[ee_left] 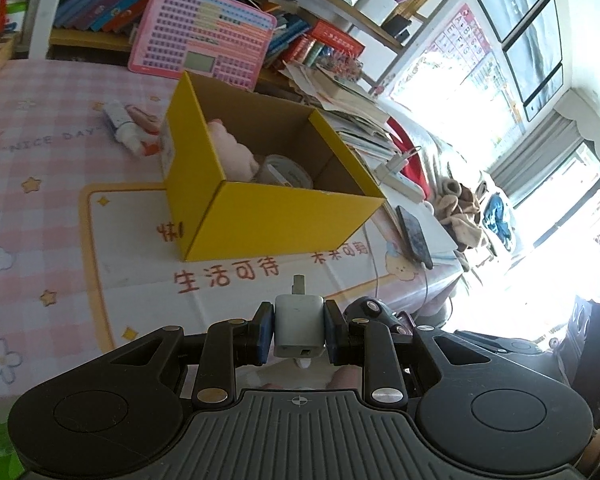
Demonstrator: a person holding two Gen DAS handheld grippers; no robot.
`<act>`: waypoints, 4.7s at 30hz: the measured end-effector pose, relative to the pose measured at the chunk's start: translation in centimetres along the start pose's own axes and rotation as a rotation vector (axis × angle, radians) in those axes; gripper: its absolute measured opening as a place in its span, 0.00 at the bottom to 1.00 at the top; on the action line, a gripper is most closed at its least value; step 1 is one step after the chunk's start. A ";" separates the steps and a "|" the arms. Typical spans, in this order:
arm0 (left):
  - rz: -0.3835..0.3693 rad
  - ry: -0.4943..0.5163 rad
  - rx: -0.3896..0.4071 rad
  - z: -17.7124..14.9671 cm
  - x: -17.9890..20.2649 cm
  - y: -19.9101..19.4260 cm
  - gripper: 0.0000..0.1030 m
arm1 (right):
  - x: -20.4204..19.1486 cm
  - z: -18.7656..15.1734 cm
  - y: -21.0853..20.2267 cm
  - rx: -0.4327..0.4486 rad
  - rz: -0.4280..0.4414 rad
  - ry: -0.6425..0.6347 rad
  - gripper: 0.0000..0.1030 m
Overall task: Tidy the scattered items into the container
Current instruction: 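Lift the white cube with the left gripper while the right lifts the toy car, then carry the cube with the left gripper while the right lowers the car into the yellow box, then open the right gripper to drop the car while the left opens to drop the cube, then withdraw both grippers from the yellow box and move toward the spray bottle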
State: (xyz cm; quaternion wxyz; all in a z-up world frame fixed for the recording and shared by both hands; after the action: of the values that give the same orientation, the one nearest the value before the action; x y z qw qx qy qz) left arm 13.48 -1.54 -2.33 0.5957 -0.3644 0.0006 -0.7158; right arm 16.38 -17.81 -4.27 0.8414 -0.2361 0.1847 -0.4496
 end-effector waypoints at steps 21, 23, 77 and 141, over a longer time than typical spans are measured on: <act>-0.003 0.058 0.045 3.9 2.3 7.1 0.24 | 5.1 5.1 4.3 0.041 0.027 -0.025 0.40; 0.004 0.061 0.056 4.5 2.4 7.7 0.24 | 5.5 6.2 4.9 0.061 0.036 -0.034 0.40; 0.258 0.350 -0.097 6.5 -0.1 22.1 0.25 | 3.7 15.4 29.6 -0.186 0.283 -0.279 0.41; 0.478 0.313 0.292 4.2 -2.8 -2.1 0.92 | 1.8 7.3 3.8 0.291 -0.135 -0.066 0.89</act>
State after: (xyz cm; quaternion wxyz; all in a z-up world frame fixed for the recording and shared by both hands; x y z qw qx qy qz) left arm 13.94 3.28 0.19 0.7858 -0.1502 0.0750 -0.5953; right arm 23.73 -15.80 -0.60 0.8403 -0.1381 0.0734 -0.5191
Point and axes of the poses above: each gripper's, at about its wrist camera, not at the fingertips, and y roughly the way its jaws point, x to its right, z to its top, the point moved 5 cm from there along y, roughly the way its jaws point, and after that the axes turned 15 degrees about x, right-handed, at the moved point
